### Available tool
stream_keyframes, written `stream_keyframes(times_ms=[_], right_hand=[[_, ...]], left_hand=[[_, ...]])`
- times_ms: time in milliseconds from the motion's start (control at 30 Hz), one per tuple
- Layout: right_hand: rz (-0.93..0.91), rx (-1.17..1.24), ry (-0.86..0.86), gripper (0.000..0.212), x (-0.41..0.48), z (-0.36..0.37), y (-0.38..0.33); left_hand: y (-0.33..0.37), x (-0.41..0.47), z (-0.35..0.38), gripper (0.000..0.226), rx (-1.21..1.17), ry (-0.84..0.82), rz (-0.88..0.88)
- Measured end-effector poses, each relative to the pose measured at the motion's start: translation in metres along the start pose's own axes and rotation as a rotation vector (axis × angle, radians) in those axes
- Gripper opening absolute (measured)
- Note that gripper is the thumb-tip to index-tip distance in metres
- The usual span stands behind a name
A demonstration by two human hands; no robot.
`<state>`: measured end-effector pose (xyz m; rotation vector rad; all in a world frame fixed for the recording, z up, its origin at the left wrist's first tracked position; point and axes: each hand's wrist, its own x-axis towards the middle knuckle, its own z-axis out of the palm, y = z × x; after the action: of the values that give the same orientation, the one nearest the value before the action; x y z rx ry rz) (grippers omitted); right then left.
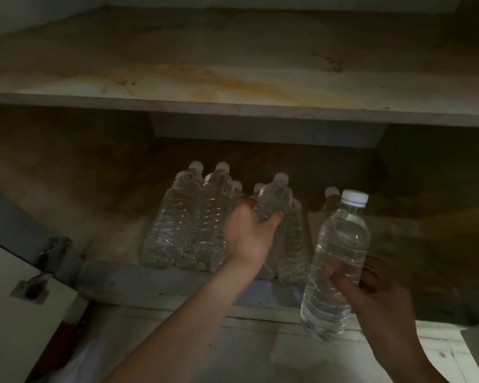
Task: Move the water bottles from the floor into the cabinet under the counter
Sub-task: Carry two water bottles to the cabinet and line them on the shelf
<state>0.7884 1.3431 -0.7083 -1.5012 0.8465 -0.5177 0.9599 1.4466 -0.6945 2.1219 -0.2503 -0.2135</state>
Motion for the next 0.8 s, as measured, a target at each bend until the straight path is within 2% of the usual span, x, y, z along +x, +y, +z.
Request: stream_keyframes(times_ms=[67,133,233,400,567,667,800], right_hand=[[-0.005,0.001,-0.007,0.031,0.000,-0.002,0.001],[-0.011,-0.002,-0.009,0.032,0.000,-0.005,0.002],[-0.020,-0.005,-0.006,0.031,0.000,-0.007,0.004],[-0.040,-0.027,-0.004,0.027,0.000,-0.009,0.006],[-0.030,-0.016,-0.007,0.027,-0.001,-0.011,0.009],[-0.025,-0.010,-0.006,0.028,-0.002,-0.010,0.009],[-0.031,-0.006,0.002,0.026,-0.004,-0.009,0.010]], left_hand=[[0.000,0.000,0.001,0.028,0.015,-0.030,0.026],[-0.001,-0.003,0.002,0.028,0.036,-0.048,0.054],[-0.005,-0.012,0.006,0.059,0.059,-0.038,0.107],[-0.003,-0.021,0.003,0.059,0.039,-0.046,0.138],[-0.017,-0.044,0.006,0.075,0.110,-0.041,0.131],[-0.025,-0.057,0.012,0.073,0.121,0.054,0.164],[-0.026,-0.057,0.015,0.063,-0.045,0.106,0.117]])
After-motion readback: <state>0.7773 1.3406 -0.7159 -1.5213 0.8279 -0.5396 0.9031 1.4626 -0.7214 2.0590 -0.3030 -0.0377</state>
